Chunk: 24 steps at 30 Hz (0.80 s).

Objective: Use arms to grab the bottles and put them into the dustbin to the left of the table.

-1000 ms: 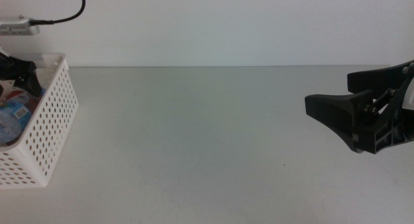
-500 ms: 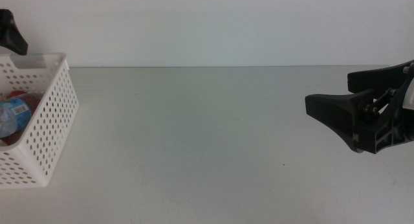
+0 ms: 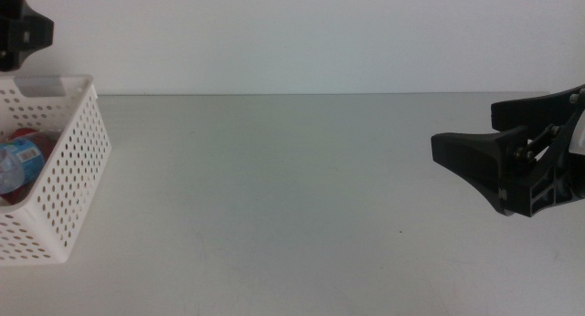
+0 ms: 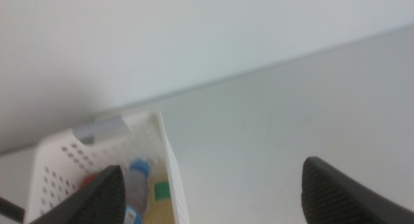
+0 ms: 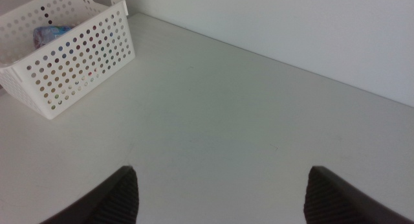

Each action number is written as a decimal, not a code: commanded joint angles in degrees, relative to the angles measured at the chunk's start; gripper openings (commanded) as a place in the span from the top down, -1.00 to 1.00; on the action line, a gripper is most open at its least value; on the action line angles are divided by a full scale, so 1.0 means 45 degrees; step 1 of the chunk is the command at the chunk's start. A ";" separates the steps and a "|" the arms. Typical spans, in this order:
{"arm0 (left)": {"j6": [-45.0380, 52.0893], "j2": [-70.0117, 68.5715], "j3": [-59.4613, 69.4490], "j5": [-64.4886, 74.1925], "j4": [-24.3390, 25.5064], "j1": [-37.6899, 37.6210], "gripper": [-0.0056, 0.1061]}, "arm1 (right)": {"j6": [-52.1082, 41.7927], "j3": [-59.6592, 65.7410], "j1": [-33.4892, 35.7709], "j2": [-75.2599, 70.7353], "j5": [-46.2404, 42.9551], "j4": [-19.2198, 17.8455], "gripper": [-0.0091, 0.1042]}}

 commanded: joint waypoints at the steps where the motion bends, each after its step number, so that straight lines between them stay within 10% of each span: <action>1: -0.1288 -0.1472 0.0969 -0.2669 0.1065 -0.0614 -0.75 | -0.0149 -0.0436 0.0039 -0.0144 -0.0878 0.0042 -0.31; 24: -0.2870 -0.2870 0.1965 -0.3103 0.2607 -0.0734 -0.75 | -0.0149 0.0129 -0.0020 -0.0606 -0.0872 -0.0009 -0.31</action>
